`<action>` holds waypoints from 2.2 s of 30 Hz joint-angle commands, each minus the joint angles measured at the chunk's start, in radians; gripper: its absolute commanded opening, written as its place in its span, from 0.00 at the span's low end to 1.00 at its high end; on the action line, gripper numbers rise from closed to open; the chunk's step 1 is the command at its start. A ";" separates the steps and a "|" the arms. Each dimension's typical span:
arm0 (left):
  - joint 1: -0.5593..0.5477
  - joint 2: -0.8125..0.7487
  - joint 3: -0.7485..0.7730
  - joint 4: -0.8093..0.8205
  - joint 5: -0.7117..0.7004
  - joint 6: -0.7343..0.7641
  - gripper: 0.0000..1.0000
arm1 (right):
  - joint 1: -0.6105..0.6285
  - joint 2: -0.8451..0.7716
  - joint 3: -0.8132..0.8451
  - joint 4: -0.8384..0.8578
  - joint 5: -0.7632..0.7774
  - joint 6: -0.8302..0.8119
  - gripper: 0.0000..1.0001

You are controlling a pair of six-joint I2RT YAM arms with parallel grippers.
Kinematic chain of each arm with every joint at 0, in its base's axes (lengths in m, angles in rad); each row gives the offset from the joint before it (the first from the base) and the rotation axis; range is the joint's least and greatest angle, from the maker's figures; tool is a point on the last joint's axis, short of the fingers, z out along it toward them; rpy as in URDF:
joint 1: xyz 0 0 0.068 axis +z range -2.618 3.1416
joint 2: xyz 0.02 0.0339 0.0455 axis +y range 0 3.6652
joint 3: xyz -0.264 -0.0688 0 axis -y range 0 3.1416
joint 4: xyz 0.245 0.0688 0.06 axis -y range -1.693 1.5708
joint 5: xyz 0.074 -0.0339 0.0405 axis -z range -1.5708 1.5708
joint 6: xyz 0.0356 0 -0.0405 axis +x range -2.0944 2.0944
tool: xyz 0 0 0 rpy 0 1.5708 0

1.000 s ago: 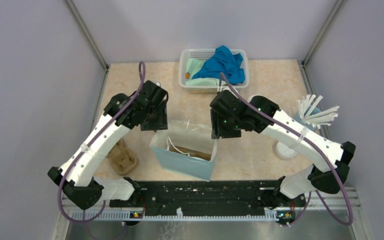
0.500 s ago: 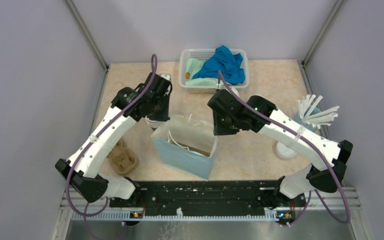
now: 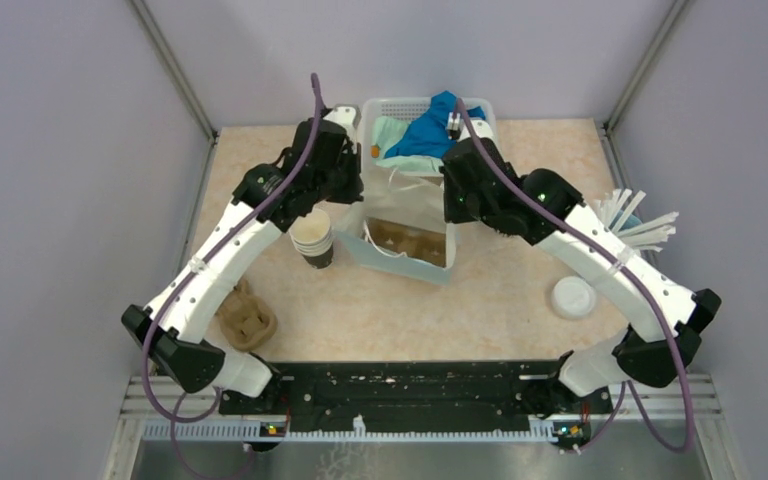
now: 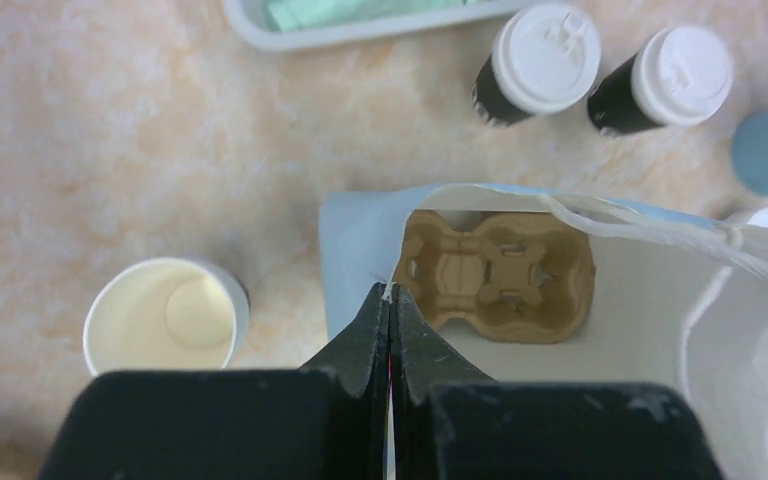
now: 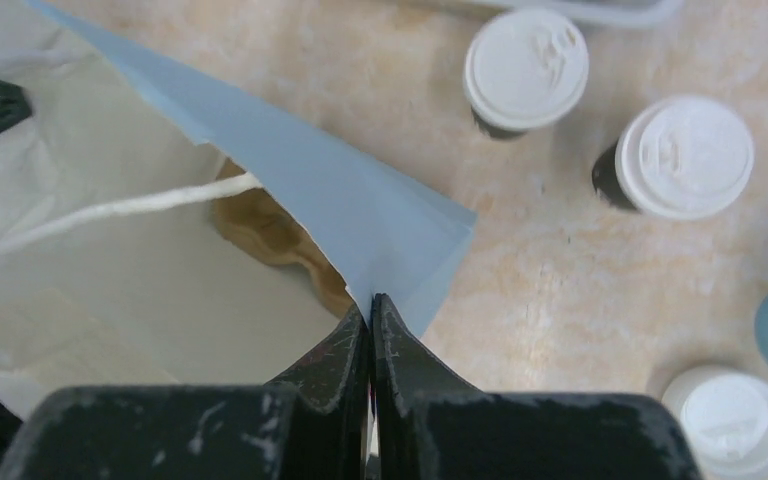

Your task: Pack the takeout coffee

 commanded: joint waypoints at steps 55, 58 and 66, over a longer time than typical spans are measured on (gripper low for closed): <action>0.002 -0.528 -0.791 0.676 0.121 -0.124 0.00 | 0.258 -0.150 -0.067 0.101 -0.184 -0.430 0.75; 0.002 -0.515 -0.774 0.658 0.117 -0.136 0.00 | 0.308 -0.150 -0.096 0.169 -0.196 -0.433 0.75; 0.002 -0.513 -0.757 0.651 0.110 -0.129 0.00 | 0.341 -0.171 -0.305 0.544 -0.268 -0.337 0.62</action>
